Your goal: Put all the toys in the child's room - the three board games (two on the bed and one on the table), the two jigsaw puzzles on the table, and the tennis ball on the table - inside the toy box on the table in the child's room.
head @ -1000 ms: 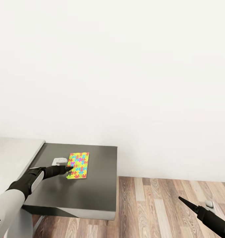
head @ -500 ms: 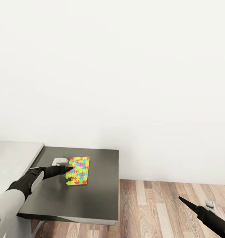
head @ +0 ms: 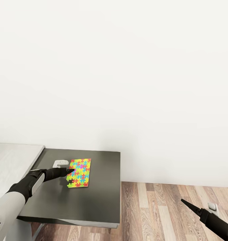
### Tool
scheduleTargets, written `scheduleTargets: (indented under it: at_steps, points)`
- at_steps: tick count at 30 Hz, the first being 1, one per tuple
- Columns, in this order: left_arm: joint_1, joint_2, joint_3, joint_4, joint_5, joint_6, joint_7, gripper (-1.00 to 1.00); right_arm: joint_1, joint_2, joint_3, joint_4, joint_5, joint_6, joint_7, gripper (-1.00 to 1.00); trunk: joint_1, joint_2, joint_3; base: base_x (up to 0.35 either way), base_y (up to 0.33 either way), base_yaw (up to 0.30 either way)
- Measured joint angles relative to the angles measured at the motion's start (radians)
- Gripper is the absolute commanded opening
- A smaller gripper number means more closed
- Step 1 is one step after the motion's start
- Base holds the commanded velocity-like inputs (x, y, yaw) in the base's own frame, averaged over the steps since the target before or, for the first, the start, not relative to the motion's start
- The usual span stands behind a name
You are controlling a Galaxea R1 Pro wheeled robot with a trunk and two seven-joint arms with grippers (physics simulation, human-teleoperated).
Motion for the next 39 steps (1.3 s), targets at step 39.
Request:
scheduleTargets:
  at_steps: [39]
  points:
    - [0.000, -0.001, -0.003, 0.000, -0.001, 0.003, 0.000, 1.00, 0.000, 0.001, 0.000, -0.007, -0.009, -0.001, -0.003, 1.00, 0.000, 0.000, 0.001, 0.026, -0.019, -0.019]
